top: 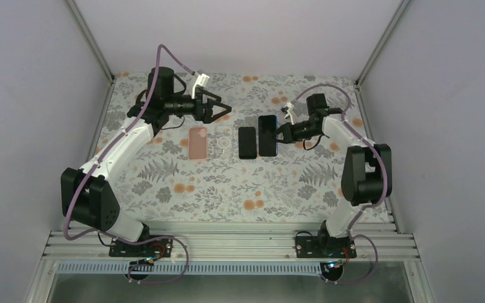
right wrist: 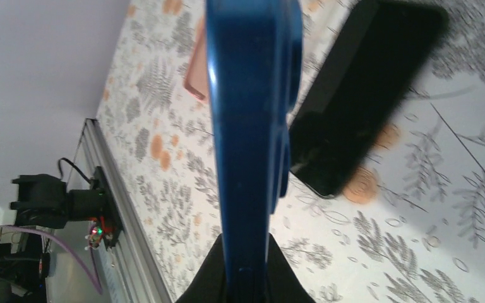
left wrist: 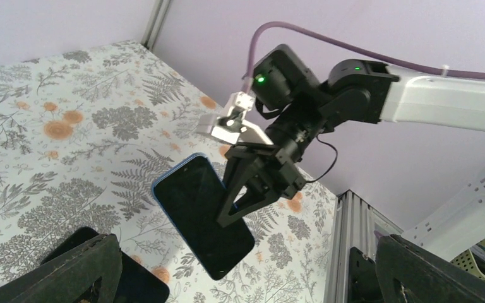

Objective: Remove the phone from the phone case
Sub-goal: Place the phone at the center of the board.

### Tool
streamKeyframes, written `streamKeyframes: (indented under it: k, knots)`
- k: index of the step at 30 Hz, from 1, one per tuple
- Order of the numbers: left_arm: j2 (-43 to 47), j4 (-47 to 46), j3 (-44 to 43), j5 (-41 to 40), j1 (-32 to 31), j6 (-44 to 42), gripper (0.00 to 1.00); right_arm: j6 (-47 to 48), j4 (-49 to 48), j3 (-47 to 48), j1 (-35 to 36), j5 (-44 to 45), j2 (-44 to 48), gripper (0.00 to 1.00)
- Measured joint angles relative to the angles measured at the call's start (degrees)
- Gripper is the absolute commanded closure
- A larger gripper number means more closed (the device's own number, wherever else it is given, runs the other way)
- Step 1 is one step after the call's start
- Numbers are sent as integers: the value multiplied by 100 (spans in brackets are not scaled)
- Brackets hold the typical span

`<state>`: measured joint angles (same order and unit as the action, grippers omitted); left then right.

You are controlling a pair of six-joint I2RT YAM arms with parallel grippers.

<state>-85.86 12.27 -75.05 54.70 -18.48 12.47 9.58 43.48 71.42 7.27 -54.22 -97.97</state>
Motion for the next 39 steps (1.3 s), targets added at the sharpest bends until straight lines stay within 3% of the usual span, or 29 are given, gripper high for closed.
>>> streamKeyframes:
  k: [24, 32, 39]
  knots:
    - [0, -13, 146, -111, 74, 20, 0, 437, 710, 1399, -485, 223, -2474, 96]
    - [-2, -13, 146, -111, 74, 22, 0, 457, 1073, 1753, -599, -66, -2951, 84]
    - [-28, -17, 146, -109, 74, 22, 0, 516, 1311, 1947, -699, -111, -3241, 85]
